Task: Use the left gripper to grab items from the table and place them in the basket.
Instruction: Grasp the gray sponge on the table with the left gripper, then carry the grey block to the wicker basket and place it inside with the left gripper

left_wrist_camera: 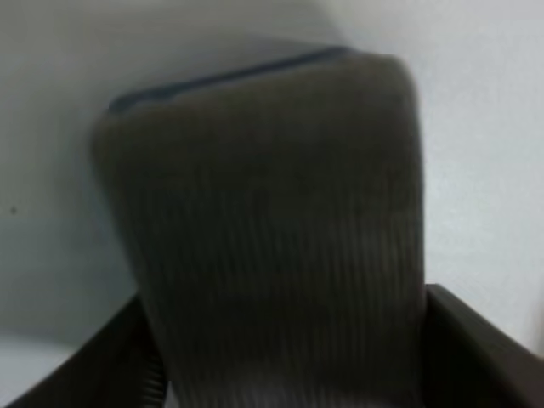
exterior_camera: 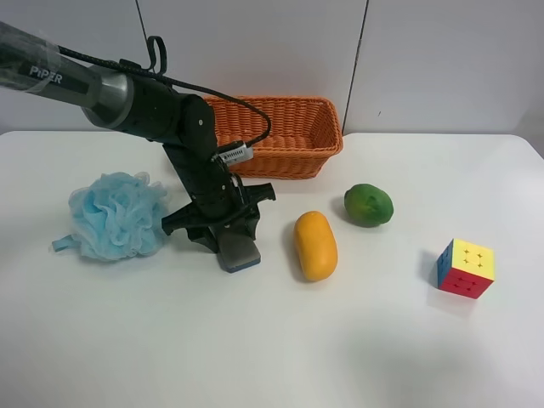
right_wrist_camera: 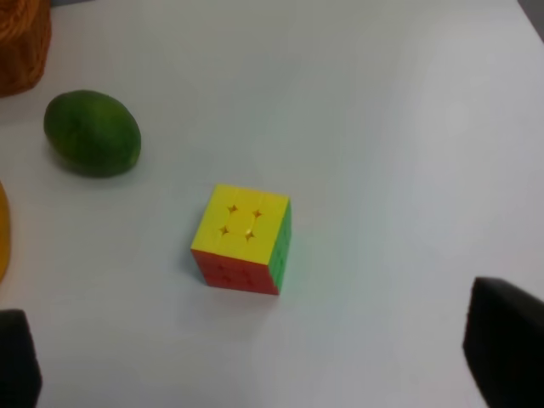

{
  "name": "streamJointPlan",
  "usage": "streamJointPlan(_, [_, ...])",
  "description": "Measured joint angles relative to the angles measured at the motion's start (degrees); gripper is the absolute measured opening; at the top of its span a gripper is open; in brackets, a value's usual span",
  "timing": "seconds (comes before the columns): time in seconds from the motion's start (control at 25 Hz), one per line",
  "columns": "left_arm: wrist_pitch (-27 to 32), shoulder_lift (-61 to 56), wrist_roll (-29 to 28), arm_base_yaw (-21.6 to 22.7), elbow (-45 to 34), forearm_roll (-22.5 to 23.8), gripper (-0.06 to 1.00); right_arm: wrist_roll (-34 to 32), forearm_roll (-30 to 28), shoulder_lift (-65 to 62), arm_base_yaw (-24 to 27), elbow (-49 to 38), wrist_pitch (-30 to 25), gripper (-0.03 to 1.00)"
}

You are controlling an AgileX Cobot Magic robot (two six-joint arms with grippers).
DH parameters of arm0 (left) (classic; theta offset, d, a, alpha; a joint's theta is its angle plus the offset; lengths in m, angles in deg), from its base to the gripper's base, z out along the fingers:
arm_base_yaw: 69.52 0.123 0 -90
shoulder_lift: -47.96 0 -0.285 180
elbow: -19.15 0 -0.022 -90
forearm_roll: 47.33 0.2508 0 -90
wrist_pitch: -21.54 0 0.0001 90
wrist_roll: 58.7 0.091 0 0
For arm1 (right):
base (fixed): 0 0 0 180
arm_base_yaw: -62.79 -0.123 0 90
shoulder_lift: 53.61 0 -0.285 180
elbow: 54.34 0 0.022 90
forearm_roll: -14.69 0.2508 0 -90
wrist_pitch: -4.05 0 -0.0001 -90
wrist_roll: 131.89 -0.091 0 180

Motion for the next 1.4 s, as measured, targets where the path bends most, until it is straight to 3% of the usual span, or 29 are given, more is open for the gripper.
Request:
streamJointPlan(0.52, [1.82, -6.23, -0.13, 0.00, -0.36, -0.05, 0.56, 0.00, 0.00, 0.00, 0.00, 0.00, 0.00, 0.99])
streamJointPlan(0.72, [5.60, -12.07, -0.05, 0.00, 0.92, 2.97, 0.56, 0.00, 0.00, 0.00, 0.00, 0.00, 0.00, 0.99])
streamJointPlan(0.92, [14.59, -14.05, 1.30, 0.07, 11.27, 9.23, 0.56, 0.00, 0.00, 0.00, 0.00, 0.00, 0.00, 0.99])
streamJointPlan(1.08, [19.72, -11.62, 6.21, 1.58, 23.06, 11.36, 0.56, 0.00, 0.00, 0.00, 0.00, 0.00, 0.00, 0.99])
streamJointPlan(1.4, [18.32, -0.98, 16.10, 4.26, 38.63, 12.22, 0.56, 0.00, 0.00, 0.00, 0.00, 0.00, 0.00, 0.99])
